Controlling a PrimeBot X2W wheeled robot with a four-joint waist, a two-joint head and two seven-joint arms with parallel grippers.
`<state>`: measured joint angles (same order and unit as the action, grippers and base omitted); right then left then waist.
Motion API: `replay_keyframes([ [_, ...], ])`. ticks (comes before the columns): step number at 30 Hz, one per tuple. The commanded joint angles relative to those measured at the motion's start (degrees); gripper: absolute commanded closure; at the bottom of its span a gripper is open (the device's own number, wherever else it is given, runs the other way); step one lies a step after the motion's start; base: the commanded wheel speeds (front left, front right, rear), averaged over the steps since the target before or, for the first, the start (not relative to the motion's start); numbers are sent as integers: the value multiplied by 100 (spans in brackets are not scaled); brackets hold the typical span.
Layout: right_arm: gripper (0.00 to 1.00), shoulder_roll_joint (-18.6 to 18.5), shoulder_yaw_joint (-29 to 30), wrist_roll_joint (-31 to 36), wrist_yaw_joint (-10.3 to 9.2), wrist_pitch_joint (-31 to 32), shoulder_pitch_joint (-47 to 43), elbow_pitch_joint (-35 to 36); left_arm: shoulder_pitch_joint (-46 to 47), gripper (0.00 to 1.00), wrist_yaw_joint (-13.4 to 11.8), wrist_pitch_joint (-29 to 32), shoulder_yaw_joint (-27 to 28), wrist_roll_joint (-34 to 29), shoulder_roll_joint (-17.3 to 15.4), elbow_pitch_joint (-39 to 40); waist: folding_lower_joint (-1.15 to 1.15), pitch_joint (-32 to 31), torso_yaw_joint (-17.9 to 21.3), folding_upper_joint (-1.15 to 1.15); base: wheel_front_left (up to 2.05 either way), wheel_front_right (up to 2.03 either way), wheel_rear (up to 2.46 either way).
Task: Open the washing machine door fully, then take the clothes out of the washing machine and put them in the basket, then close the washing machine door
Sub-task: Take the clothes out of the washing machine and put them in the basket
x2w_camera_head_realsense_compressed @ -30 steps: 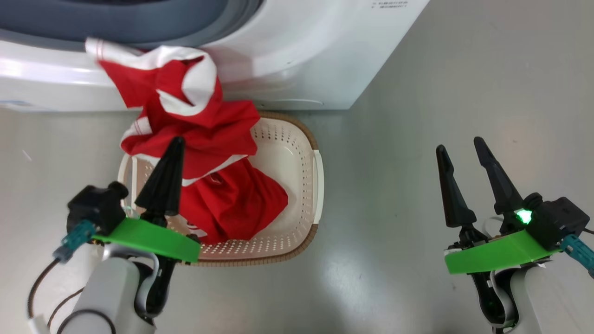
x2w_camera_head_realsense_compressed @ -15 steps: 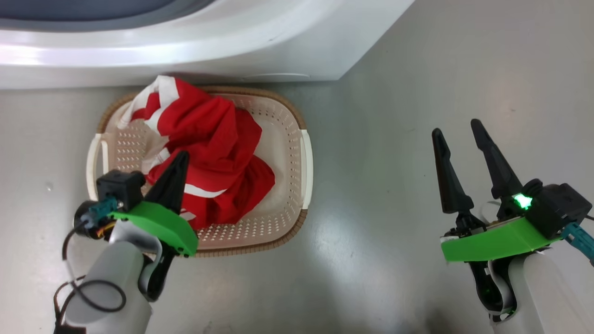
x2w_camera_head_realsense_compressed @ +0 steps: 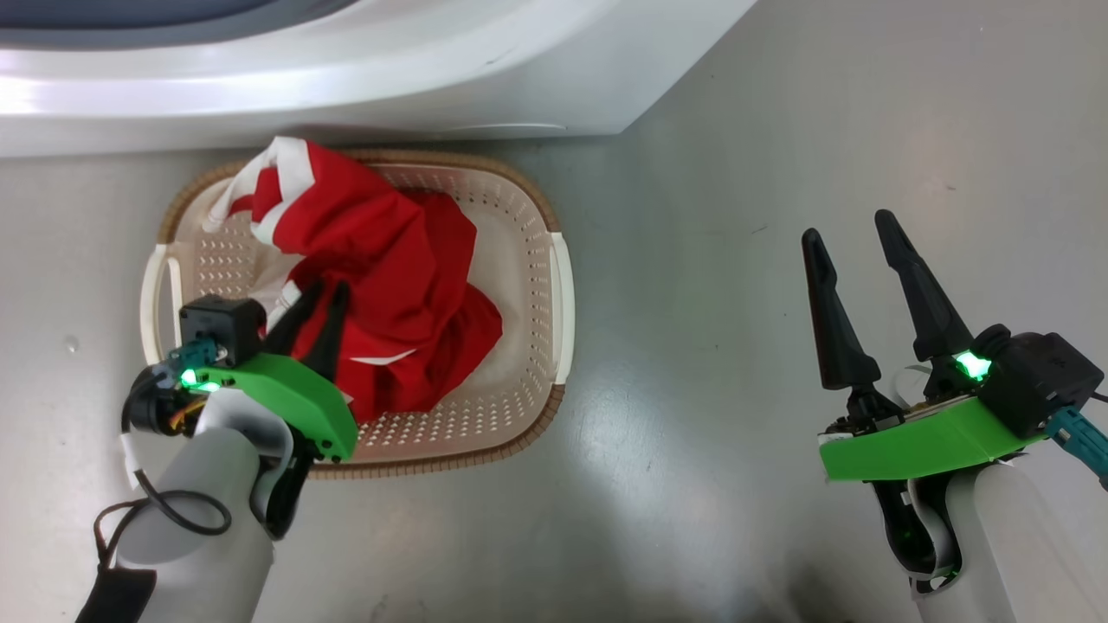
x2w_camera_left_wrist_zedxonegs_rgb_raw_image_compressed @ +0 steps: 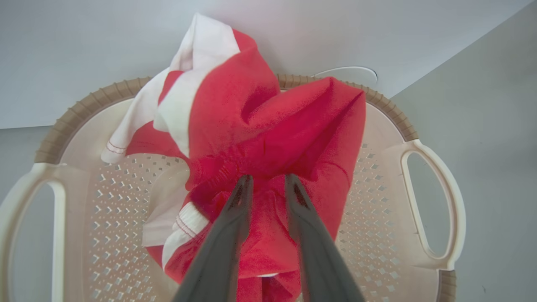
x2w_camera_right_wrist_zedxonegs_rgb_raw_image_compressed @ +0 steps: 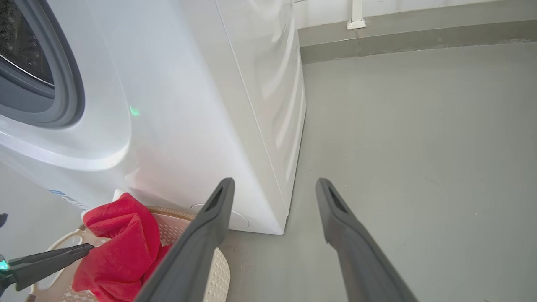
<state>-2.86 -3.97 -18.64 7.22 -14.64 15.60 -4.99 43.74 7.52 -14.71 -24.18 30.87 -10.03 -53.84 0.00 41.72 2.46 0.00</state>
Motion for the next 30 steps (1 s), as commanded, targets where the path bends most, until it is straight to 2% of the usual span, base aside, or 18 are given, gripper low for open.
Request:
replay_keyframes([
  [1, 0, -2, -125, -91, 26, -36, -72, 101, -72, 21, -3, -29, 134, 66, -221, 37, 0, -56, -7, 0, 0, 0, 0],
  [2, 0, -2, -121, -88, 26, -36, -75, 91, -85, 0, -3, -29, 146, 77, -224, 42, 0, -81, -12, 0, 0, 0, 0],
  [15, 0, -2, -54, -53, 26, -36, -206, -87, -561, 0, -3, -29, 665, 38, -199, 390, 0, -758, -133, 0, 0, 0, 0],
  [30, 0, -2, 34, 18, 26, -36, -683, -341, -1490, 0, -3, -29, 1462, -562, -55, 1401, 0, -1946, -270, 0, 0, 0, 0],
])
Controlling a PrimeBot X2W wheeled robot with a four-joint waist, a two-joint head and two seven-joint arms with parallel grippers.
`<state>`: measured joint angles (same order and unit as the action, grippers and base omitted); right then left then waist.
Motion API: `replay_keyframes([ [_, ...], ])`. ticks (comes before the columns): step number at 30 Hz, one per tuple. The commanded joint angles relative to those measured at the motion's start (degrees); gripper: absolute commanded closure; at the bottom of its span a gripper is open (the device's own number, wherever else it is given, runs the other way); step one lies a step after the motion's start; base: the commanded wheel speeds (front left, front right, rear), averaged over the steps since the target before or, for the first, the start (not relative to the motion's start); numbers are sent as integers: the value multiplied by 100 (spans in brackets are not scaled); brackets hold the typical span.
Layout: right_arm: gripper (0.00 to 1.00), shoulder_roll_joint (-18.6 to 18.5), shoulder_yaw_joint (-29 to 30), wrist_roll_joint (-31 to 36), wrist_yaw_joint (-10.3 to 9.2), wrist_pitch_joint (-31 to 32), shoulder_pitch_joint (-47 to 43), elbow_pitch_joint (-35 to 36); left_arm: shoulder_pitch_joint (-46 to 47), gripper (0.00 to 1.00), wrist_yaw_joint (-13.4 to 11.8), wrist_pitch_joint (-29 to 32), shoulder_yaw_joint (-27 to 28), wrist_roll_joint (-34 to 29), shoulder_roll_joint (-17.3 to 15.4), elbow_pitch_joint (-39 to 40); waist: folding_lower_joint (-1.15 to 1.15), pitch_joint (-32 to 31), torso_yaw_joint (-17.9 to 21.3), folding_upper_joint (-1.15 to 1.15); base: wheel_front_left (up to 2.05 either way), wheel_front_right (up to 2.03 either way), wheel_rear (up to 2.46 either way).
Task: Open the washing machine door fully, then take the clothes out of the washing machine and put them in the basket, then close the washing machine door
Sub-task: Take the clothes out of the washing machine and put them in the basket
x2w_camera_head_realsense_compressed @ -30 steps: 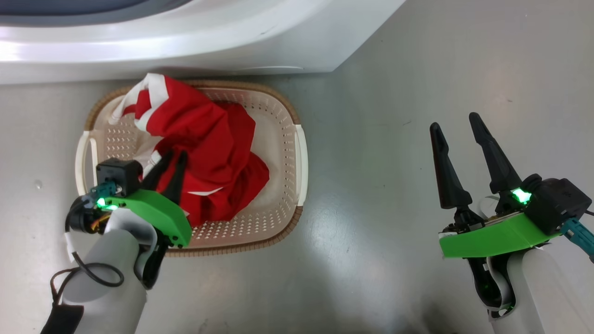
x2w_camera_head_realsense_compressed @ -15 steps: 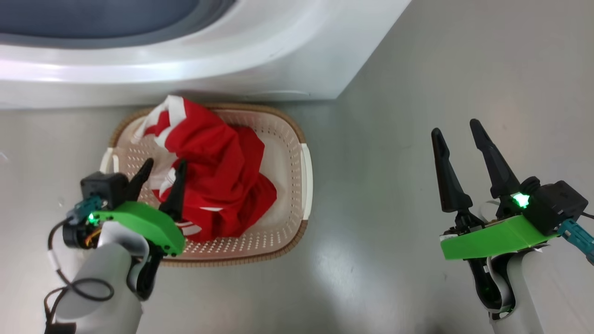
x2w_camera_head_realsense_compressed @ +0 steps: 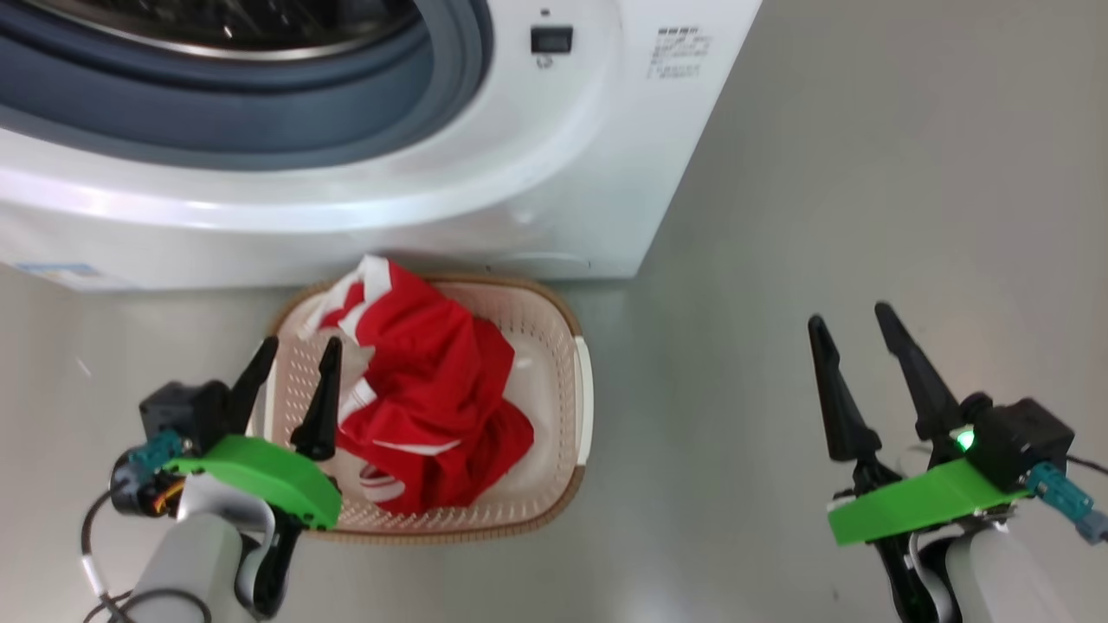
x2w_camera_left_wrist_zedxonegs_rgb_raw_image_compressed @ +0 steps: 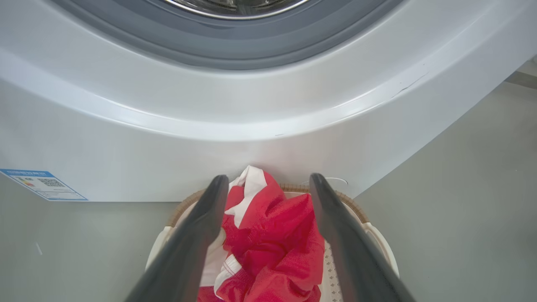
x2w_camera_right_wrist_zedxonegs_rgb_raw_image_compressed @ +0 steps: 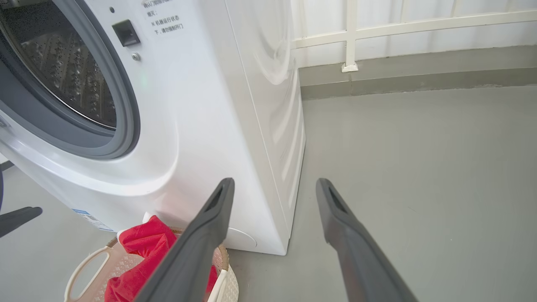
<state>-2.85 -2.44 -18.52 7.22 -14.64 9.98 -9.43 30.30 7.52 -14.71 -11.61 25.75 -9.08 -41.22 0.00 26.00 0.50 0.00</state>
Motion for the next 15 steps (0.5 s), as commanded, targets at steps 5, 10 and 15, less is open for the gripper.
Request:
replay_keyframes([
  [5, 0, -3, -107, 36, 26, -36, -359, 25, -517, 0, -3, -29, 442, -297, -120, 593, 0, -793, -117, 0, 0, 0, 0],
  [10, 0, -3, -73, 51, 26, -36, -599, -17, -905, 0, -3, -29, 642, -459, -90, 1101, 0, -1129, -146, 0, 0, 0, 0],
  [15, 0, -3, -46, 59, 26, -36, -809, -28, -1243, 0, -3, -29, 746, -606, -107, 1543, 0, -1385, -174, 0, 0, 0, 0],
])
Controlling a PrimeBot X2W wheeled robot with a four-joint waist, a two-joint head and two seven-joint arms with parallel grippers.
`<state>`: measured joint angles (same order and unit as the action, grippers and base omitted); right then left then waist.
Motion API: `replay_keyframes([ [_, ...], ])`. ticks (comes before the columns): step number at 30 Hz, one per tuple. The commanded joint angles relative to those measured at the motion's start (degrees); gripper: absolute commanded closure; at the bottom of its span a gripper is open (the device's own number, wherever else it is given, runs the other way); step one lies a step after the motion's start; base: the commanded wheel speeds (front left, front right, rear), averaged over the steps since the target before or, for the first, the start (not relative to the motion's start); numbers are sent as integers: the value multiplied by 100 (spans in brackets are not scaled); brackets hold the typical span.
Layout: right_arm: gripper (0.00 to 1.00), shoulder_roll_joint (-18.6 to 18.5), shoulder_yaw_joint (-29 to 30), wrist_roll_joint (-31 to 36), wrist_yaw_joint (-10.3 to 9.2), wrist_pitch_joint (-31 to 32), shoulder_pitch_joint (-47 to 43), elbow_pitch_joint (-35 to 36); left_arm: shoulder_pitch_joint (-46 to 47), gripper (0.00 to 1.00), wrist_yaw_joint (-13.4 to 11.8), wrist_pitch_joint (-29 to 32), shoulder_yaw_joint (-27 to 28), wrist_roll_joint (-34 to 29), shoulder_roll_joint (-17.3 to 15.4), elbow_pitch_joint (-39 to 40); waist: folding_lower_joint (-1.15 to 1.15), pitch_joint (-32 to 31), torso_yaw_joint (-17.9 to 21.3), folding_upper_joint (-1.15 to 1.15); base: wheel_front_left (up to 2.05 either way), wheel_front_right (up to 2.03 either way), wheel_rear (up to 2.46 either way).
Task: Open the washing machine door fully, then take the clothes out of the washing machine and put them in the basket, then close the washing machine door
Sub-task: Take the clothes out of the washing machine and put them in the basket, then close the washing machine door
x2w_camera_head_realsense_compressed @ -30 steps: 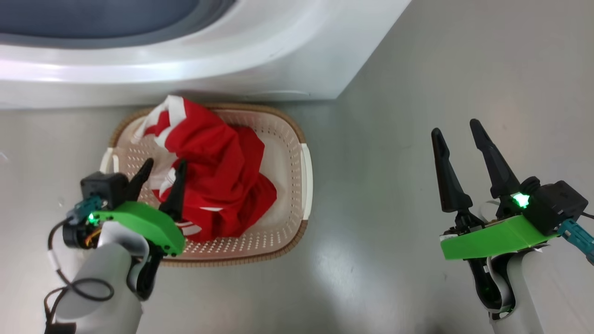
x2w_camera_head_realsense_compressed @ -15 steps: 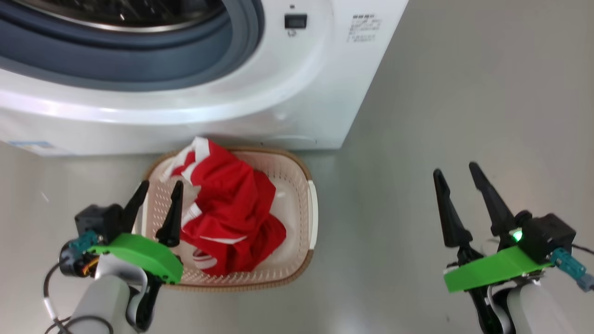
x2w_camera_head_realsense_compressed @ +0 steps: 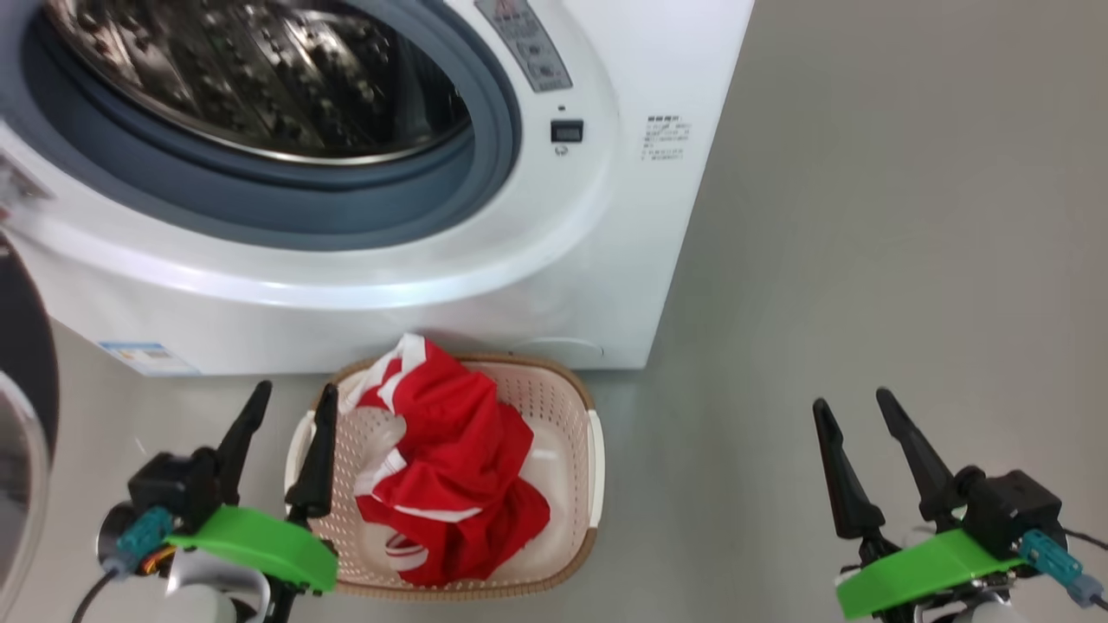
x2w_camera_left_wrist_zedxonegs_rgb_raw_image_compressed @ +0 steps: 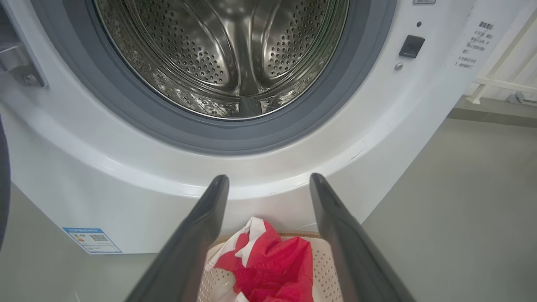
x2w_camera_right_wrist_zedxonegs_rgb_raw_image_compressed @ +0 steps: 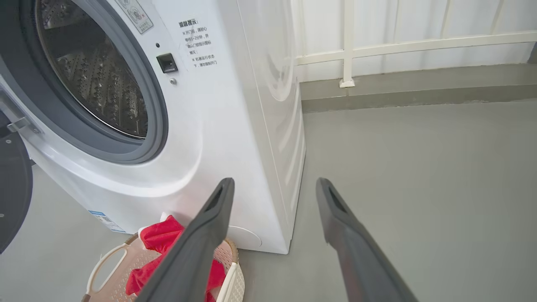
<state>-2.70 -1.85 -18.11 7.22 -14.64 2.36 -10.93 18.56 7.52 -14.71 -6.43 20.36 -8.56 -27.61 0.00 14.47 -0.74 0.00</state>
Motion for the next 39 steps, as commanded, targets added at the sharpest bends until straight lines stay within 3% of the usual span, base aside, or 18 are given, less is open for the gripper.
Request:
replay_keyframes([
  [1, 0, -18, -91, 22, 26, -36, -120, 130, -186, 0, -3, -29, 283, -135, -170, 360, 0, -314, -49, 0, 0, 0, 0],
  [16, 0, -18, 86, 62, 26, -36, -617, 228, -1274, 0, -3, -29, 746, -500, 7, 1508, 0, -849, -38, 0, 0, 0, 0],
  [27, 0, -59, 165, 33, 26, -36, -893, 284, -1803, 0, -3, -29, 990, -602, 168, 1822, 0, -1025, -43, 0, 0, 0, 0],
  [39, 0, -56, 179, 40, 26, -36, -897, 328, -1771, 0, -3, -29, 992, -622, 203, 1853, 0, -989, -12, 0, 0, 0, 0],
])
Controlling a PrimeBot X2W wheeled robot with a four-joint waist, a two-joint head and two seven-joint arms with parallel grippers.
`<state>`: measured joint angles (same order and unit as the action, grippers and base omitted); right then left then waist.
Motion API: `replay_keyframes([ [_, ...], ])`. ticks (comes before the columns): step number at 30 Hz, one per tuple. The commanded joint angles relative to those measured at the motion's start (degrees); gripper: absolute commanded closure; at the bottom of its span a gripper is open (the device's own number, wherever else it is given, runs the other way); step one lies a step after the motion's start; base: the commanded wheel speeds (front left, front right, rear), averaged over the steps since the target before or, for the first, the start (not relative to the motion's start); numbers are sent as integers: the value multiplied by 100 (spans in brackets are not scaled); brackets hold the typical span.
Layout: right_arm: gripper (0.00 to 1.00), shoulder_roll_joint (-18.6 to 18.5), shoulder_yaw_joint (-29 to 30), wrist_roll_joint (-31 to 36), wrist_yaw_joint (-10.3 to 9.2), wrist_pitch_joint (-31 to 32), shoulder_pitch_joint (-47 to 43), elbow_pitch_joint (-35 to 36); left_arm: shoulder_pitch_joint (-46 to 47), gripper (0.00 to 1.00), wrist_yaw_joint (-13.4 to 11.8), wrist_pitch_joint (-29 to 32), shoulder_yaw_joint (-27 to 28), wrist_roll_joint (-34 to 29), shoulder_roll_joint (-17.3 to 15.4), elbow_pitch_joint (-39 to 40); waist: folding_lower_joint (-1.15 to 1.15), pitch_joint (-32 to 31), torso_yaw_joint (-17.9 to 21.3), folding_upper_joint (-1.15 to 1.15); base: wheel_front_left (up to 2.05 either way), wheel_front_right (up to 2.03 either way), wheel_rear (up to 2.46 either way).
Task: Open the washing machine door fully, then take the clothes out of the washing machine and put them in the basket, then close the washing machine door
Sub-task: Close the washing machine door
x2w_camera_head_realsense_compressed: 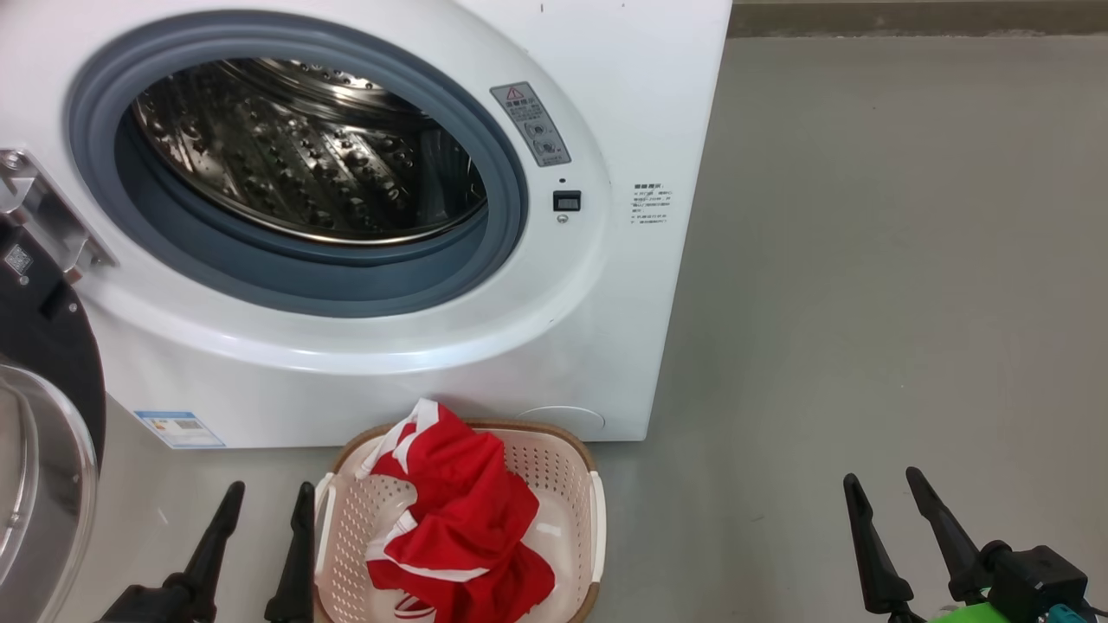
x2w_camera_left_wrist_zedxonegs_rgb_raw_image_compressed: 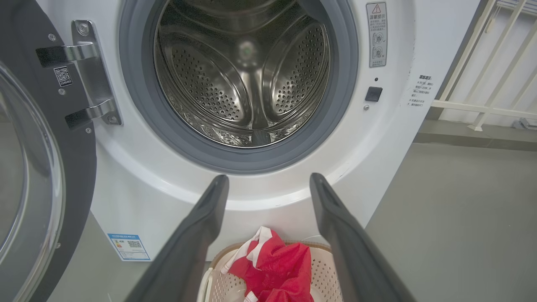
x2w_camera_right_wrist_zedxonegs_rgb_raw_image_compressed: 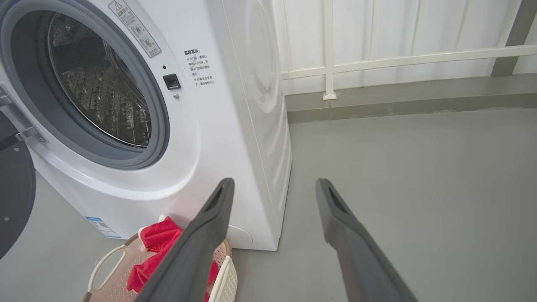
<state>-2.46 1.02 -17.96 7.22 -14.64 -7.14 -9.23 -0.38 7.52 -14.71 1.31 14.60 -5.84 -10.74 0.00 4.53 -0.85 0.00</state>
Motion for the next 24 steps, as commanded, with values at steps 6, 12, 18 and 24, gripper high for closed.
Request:
replay_keyframes([
  [6, 0, -77, -98, 29, 26, -36, 65, 166, 147, 0, -3, -29, 228, -55, -80, 155, 0, 30, -10, 0, 0, 0, 0],
  [12, 0, -72, -98, 33, 26, -36, 77, 169, 175, 0, -3, -29, 242, -67, -84, 127, 0, 65, -25, 0, -36, 36, 0],
  [18, 0, -66, -90, 43, 26, -36, 95, 167, 189, 0, -3, -29, 237, -81, -76, 155, 0, 85, -37, 0, -105, 105, 0],
  [24, 0, -62, -86, 44, 26, -36, 100, 160, 176, 0, -3, -29, 238, -81, -81, 175, 0, 82, -33, 0, -114, 114, 0],
])
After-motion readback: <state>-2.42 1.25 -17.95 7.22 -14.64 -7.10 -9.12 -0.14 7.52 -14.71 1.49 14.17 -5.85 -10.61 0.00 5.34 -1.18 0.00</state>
